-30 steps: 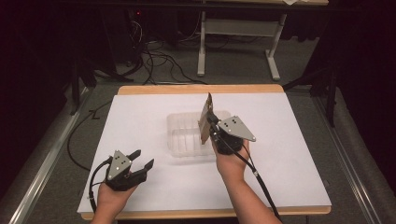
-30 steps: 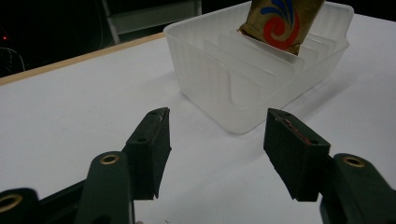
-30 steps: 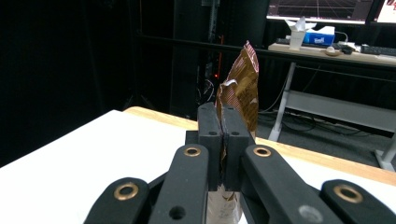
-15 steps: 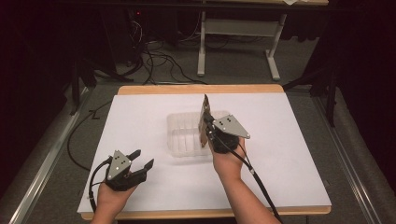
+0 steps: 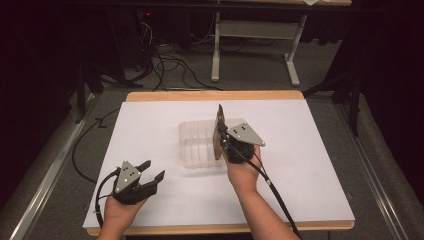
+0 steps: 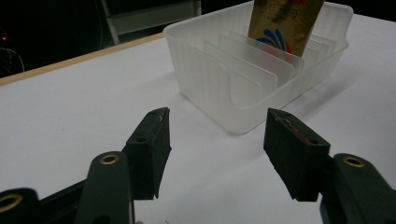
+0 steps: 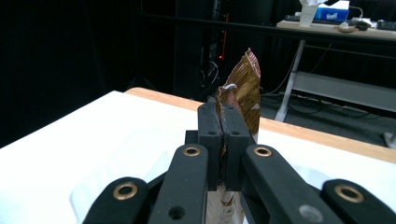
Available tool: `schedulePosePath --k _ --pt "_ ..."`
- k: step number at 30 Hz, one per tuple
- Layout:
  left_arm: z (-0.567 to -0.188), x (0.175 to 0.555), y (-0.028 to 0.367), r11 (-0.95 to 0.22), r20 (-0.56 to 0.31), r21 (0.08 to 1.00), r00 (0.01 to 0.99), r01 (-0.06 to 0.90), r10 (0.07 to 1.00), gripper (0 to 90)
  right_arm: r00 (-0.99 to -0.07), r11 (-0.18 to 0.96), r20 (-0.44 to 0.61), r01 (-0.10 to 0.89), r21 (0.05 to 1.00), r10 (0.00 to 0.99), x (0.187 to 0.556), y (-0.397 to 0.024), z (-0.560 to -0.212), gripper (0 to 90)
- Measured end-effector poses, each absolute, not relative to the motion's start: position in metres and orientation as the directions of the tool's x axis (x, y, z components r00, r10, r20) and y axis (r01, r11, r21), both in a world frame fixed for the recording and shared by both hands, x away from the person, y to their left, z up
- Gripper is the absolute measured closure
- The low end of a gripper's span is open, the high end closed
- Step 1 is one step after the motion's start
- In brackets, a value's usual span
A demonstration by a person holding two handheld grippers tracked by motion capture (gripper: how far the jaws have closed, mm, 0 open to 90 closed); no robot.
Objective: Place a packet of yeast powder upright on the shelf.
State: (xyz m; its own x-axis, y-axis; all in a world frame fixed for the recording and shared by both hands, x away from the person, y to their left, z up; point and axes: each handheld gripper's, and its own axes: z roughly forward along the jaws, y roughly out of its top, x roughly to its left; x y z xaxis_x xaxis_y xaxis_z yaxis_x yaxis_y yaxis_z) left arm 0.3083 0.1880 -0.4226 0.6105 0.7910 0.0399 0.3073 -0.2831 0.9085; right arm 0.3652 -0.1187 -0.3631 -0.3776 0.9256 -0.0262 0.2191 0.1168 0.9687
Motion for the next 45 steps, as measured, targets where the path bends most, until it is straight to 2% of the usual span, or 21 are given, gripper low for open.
schedulePosePath --k 17,25,26,27,28,30,42,43,45 --pt "-0.423 0.308 0.188 -0.283 0.040 0.908 0.610 0.308 0.791 41.7 -0.390 0.116 -0.007 0.257 0.959 0.921 0.369 -0.116 -0.373 86.7" --pt "-0.423 0.308 0.188 -0.283 0.040 0.908 0.610 0.308 0.792 41.7 -0.405 0.096 0.018 0.260 0.961 0.914 0.370 -0.118 -0.370 73.2" --pt "-0.423 0.308 0.188 -0.283 0.040 0.909 0.609 0.308 0.792 41.7 -0.407 0.097 0.019 0.262 0.960 0.913 0.370 -0.119 -0.369 68.0" --pt "-0.423 0.308 0.188 -0.283 0.040 0.909 0.609 0.308 0.792 41.7 -0.407 0.097 0.019 0.262 0.960 0.913 0.370 -0.119 -0.369 68.0" --pt "-0.423 0.308 0.188 -0.284 0.040 0.908 0.610 0.309 0.791 41.7 -0.409 0.098 0.018 0.260 0.961 0.912 0.370 -0.119 -0.368 62.6" --pt "-0.423 0.308 0.188 -0.284 0.041 0.908 0.610 0.308 0.792 41.7 -0.409 0.091 0.027 0.266 0.960 0.912 0.370 -0.119 -0.367 59.3" --pt "-0.423 0.308 0.187 -0.285 0.041 0.908 0.610 0.308 0.791 41.7 -0.434 0.097 0.028 0.263 0.960 0.901 0.369 -0.117 -0.360 48.4" --pt "-0.423 0.308 0.187 -0.286 0.042 0.907 0.611 0.308 0.791 41.7 -0.432 0.104 0.022 0.267 0.958 0.902 0.368 -0.116 -0.359 43.8" --pt "-0.423 0.309 0.187 -0.287 0.043 0.907 0.611 0.308 0.790 41.7 -0.433 0.105 0.023 0.270 0.957 0.901 0.368 -0.116 -0.358 42.7"
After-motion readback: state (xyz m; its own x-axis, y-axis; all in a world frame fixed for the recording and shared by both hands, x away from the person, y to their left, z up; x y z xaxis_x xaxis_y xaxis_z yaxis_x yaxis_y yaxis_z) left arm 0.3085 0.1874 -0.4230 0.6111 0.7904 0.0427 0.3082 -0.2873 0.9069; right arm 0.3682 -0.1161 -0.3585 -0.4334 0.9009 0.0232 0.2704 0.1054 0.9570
